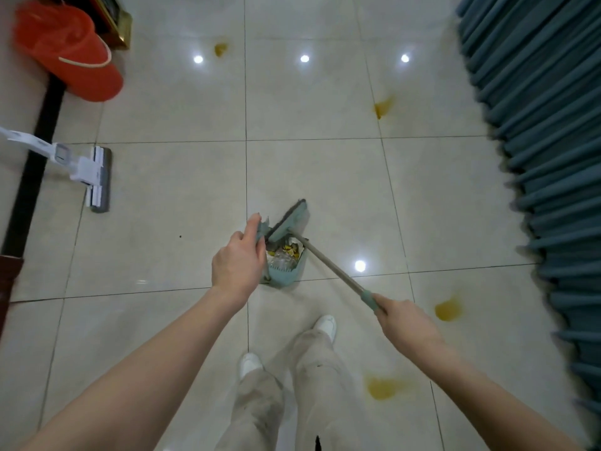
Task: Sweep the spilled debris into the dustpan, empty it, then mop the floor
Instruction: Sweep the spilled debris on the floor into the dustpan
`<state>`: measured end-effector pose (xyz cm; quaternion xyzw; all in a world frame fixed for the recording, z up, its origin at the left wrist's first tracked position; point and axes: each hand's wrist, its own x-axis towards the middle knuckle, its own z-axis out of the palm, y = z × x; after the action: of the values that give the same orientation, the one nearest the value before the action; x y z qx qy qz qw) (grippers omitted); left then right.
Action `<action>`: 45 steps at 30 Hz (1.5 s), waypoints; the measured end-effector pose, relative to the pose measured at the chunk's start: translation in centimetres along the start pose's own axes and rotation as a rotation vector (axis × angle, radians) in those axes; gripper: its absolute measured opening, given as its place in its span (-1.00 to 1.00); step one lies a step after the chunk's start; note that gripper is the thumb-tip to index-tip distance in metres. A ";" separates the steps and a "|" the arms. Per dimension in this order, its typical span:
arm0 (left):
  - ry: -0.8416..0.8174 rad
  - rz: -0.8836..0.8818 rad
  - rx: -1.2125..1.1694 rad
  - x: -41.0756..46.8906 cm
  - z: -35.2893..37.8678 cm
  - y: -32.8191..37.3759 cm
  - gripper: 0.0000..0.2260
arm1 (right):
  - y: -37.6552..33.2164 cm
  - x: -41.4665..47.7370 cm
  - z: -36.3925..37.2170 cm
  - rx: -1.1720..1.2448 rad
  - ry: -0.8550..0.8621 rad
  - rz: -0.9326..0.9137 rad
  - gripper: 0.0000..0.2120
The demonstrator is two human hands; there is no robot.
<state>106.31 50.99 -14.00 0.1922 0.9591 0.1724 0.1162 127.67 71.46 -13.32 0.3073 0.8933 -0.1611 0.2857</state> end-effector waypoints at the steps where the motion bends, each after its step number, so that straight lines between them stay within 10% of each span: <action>1: -0.001 0.001 -0.008 -0.1 0.0 -0.1 -0.60 | 0.2 0.1 -0.2 0.027 0.015 0.007 -0.71; 45: -0.028 0.049 -0.158 -0.3 0.1 -0.3 -0.67 | -1.4 -0.1 3.4 -0.032 -0.099 0.122 -0.60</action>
<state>106.56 50.65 -14.16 0.2083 0.9357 0.2476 0.1403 128.25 68.79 -15.74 0.3483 0.8601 -0.1440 0.3437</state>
